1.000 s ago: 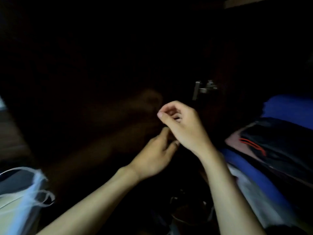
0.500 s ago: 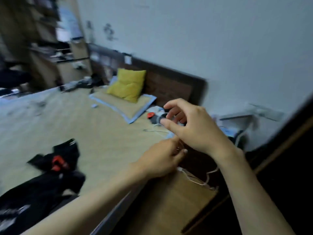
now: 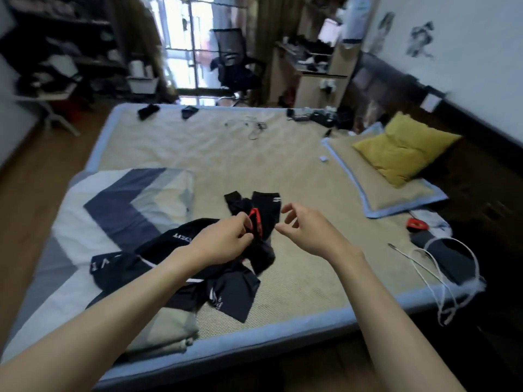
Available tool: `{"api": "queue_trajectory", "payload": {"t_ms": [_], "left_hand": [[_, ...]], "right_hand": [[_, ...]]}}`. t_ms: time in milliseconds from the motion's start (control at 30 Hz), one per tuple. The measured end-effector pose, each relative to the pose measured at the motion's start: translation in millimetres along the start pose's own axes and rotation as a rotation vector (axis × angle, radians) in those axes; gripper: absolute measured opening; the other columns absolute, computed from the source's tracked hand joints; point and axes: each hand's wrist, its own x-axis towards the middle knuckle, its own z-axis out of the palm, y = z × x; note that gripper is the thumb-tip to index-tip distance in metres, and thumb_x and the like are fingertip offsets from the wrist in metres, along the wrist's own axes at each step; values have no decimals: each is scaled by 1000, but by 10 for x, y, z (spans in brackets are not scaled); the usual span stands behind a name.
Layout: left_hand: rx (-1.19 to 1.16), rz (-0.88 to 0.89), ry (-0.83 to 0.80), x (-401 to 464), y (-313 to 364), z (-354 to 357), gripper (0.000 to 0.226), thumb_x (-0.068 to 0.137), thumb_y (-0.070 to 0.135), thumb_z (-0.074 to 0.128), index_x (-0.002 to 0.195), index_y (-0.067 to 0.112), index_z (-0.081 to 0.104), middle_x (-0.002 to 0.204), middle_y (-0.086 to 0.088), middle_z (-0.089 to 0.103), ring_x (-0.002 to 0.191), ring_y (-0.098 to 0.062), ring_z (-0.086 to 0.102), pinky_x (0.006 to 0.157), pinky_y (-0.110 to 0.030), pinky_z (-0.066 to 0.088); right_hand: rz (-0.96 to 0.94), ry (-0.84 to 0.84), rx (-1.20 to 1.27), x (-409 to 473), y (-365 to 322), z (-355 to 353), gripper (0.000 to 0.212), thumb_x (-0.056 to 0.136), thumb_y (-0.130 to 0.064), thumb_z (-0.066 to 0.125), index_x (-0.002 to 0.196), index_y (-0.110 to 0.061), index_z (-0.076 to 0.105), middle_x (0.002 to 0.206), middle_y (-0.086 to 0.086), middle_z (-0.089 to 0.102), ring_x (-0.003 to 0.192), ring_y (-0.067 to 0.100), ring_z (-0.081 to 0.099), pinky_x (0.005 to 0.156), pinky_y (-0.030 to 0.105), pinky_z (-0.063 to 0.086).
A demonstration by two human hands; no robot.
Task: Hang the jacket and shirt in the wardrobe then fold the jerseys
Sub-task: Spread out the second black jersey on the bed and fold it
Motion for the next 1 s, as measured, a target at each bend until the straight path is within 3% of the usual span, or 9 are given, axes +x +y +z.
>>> {"api": "queue_trajectory", "payload": {"t_ms": [367,533,700,867,1000], "left_hand": [[-39,-576,44,526,-1281,371,22,96,35,55,110,18,54,105,-2,66,100,-24,62,87,-45,52],[-63,-808,-33,449,-1848,808,23,95,36,56,109,18,51,111,-5,64,101,-27,61,88,-44,51],[-61,-972,-160,236,-2369,1312,36,95,38,59,119,13,47,126,-10,54,113,-34,58,91,-47,47],[20,-999,-275,81,-2802,1700,73,94,36,63,154,27,22,158,-4,28,133,-38,45,106,-55,39],[303,-887,-315,76,-3167,1962,73,98,19,53,159,28,15,167,-2,12,144,-34,30,113,-49,28]], "right_hand": [[-203,-425,-75,1674,397,1143,48,98,-39,62,136,-15,47,120,2,59,108,21,61,92,40,52],[-258,-578,-101,1987,542,1836,48,96,-39,64,133,-13,48,113,2,58,107,23,59,87,36,49],[-272,-713,-127,2078,504,2636,49,93,-43,66,128,-16,46,121,6,59,112,28,59,94,48,50],[-282,-786,-133,2130,332,3333,45,93,-38,67,125,-12,48,124,11,61,115,32,59,95,45,49],[-250,-941,-154,2068,231,3945,42,93,-38,66,124,-15,53,124,11,65,116,32,61,95,41,50]]}}
